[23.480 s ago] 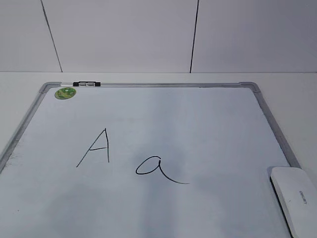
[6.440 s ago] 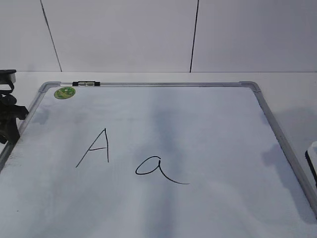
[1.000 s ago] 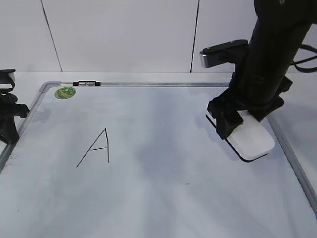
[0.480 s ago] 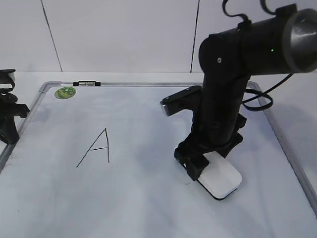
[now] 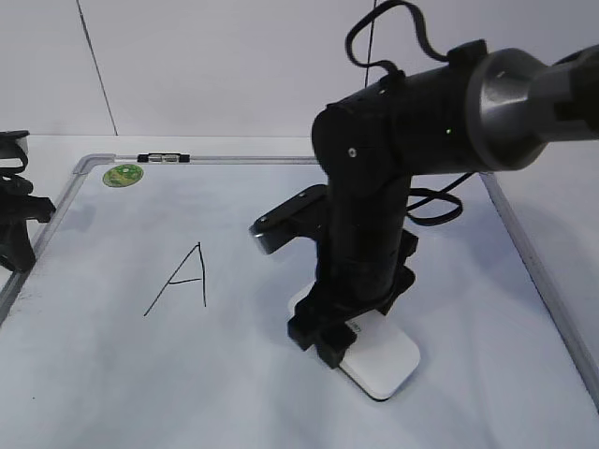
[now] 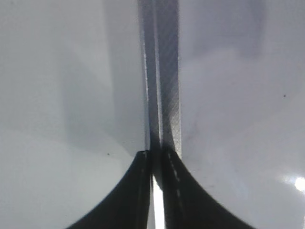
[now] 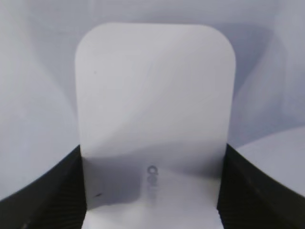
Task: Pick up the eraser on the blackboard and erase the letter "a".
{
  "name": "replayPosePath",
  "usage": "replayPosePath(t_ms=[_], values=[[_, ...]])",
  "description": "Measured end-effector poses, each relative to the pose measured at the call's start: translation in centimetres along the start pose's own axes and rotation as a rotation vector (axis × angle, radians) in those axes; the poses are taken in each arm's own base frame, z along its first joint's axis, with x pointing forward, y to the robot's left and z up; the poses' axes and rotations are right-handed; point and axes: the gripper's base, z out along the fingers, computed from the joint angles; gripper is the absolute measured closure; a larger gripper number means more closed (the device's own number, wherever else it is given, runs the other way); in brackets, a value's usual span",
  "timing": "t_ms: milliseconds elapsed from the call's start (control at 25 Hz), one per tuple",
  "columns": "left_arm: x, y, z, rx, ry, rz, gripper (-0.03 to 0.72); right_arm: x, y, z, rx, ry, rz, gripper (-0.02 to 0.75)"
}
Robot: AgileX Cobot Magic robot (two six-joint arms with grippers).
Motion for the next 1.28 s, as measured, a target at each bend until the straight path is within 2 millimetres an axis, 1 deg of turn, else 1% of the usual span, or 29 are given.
replayPosePath(t_ms=[80, 200, 280, 360, 440, 560, 680, 760, 880, 1040, 1120, 1280], values=[[0.0, 0.0, 0.0, 0.0, 0.0, 0.0, 0.644, -0.1, 1.8, 0.1, -0.015, -0.003, -0.038, 0.169], [0.0, 0.0, 0.0, 0.0, 0.0, 0.0, 0.644, -0.3, 3.8, 0.0, -0.034, -0.016, -0.091, 0.169], [0.0, 0.0, 0.0, 0.0, 0.0, 0.0, 0.644, -0.3, 4.2, 0.0, -0.036, -0.017, -0.106, 0.169], [0.0, 0.0, 0.0, 0.0, 0.0, 0.0, 0.644, -0.3, 4.2, 0.0, -0.034, -0.018, -0.109, 0.169], [0.0, 0.0, 0.0, 0.0, 0.0, 0.0, 0.644, -0.3, 3.7, 0.0, -0.025, -0.019, -0.1, 0.169], [0.0, 0.0, 0.0, 0.0, 0.0, 0.0, 0.644, -0.4, 2.3, 0.1, -0.037, -0.021, -0.046, 0.169], [0.0, 0.0, 0.0, 0.0, 0.0, 0.0, 0.644, -0.4, -1.0, 0.1, -0.041, -0.043, 0.055, 0.169], [0.0, 0.0, 0.0, 0.0, 0.0, 0.0, 0.644, 0.0, -3.8, 0.1, -0.034, -0.05, 0.13, 0.169], [0.0, 0.0, 0.0, 0.0, 0.0, 0.0, 0.644, 0.7, -7.0, 0.1, -0.022, -0.045, 0.213, 0.169], [0.0, 0.0, 0.0, 0.0, 0.0, 0.0, 0.644, 1.2, -8.9, -0.6, 0.011, -0.008, 0.236, 0.169], [0.0, 0.0, 0.0, 0.0, 0.0, 0.0, 0.644, 1.2, -9.3, -2.0, 0.026, -0.007, 0.236, 0.169], [0.0, 0.0, 0.0, 0.0, 0.0, 0.0, 0.644, 1.3, -9.5, -7.1, 0.056, -0.111, 0.239, 0.169]])
